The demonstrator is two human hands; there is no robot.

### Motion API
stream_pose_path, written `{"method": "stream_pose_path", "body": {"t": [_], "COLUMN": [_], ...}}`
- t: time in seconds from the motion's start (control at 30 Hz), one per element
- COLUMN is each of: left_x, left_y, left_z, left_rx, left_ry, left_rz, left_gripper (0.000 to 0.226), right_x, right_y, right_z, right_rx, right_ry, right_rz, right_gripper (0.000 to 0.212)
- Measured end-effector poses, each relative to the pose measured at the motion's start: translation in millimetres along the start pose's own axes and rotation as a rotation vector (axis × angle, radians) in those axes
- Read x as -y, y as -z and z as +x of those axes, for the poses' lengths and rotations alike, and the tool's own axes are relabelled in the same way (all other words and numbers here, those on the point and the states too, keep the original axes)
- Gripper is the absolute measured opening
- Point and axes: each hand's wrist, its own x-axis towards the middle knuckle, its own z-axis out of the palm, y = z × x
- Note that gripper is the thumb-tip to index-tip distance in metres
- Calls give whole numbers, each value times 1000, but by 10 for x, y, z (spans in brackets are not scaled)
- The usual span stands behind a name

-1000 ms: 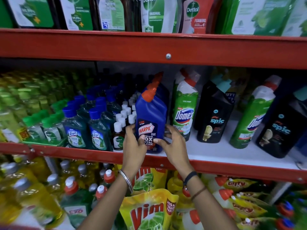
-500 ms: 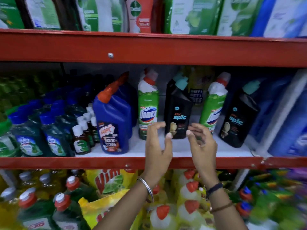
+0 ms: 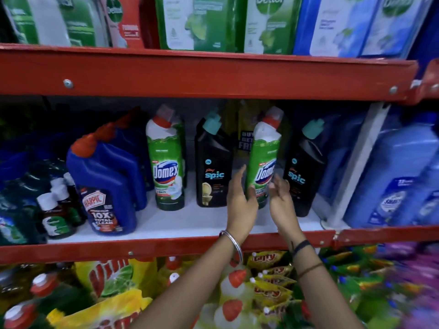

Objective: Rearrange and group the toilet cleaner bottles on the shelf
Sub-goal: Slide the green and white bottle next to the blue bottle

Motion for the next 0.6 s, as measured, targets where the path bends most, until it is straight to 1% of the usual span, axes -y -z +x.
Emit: {"method": "stream_pose_path", "body": {"t": [0.1, 0.23, 0.37, 0.47, 0.6], "left_x": [50, 24, -1, -48, -161], "left_y": [-61, -53, 44, 174, 433], "left_z": [23, 3, -51, -128, -250], "left_rx": [0, 28, 4, -26, -51], "left_ry": [22, 39, 54, 39, 44], "left_rz": [0, 21, 69, 106, 71], "left_gripper": [52, 61, 67, 69, 64], "right_x": [-20, 21, 80, 137, 258], "right_y": [-17, -13, 26, 7, -105], "right_z": [86, 64, -75, -194, -356], "right_rx": [-8, -134, -179, -192, -163], "right_ry": [6, 23, 55, 76, 95], "right_rz": [35, 57, 36, 30, 15], "right_gripper": [40, 36, 38, 37, 41]}}
